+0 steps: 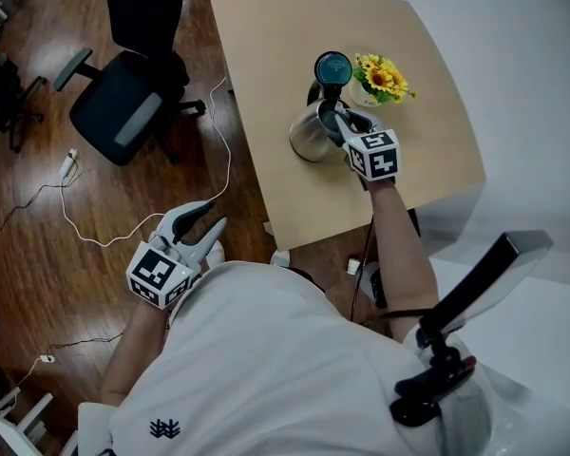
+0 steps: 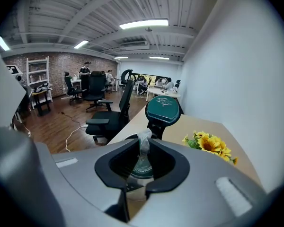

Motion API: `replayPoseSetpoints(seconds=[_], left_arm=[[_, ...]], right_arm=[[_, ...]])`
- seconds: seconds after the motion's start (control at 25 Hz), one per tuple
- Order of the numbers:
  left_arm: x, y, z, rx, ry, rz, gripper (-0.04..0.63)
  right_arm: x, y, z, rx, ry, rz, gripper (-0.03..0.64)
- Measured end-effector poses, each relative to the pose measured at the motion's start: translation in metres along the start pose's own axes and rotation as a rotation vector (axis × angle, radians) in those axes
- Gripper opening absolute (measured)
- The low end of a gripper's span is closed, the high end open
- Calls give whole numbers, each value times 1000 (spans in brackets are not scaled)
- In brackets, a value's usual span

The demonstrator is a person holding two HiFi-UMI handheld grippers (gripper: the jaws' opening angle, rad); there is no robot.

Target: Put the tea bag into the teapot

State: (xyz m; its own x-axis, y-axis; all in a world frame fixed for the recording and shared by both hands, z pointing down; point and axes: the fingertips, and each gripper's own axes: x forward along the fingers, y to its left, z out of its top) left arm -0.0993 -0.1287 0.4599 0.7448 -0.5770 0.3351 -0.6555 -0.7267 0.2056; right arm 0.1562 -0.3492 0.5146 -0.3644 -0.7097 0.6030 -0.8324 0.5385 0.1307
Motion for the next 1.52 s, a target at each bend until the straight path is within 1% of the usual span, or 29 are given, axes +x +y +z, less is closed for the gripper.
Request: replayPoseSetpoints(seconds=[0.32, 0.44, 0.52, 0.64, 0.76, 0.88, 1.08, 1.24, 1.4, 1.52], left_arm=[[-2, 2, -6, 0, 15, 14, 95], [-2, 1, -7, 5, 14, 11, 95], [-3, 1, -7, 2, 12, 12, 95], [-3, 1, -8, -4, 15, 11, 95], [-4, 1, -9, -3, 15, 12, 95], [-4, 1, -8, 0, 12, 11, 95], [-1, -4, -6, 11, 9, -11, 95], [1, -9, -6, 21, 12, -35, 95], [3, -14, -4, 31, 7, -68, 95], [4, -19, -4, 48, 5, -97, 95]], right_arm=[[11, 0, -11, -10, 30, 2, 72], [15, 1, -13, -13, 35, -2, 109], [17, 1, -13, -9, 36, -1, 150], [16, -1, -12, -4, 29, -4, 176], [9, 0, -5, -22, 8, -9, 179], [-1, 3, 6, -21, -25, -10, 179], [-26, 10, 23, -12, -82, -12, 179], [-54, 17, 32, 23, -129, -25, 179], [-88, 32, 33, 60, -166, -33, 179], [-114, 45, 25, 88, -181, -40, 179]])
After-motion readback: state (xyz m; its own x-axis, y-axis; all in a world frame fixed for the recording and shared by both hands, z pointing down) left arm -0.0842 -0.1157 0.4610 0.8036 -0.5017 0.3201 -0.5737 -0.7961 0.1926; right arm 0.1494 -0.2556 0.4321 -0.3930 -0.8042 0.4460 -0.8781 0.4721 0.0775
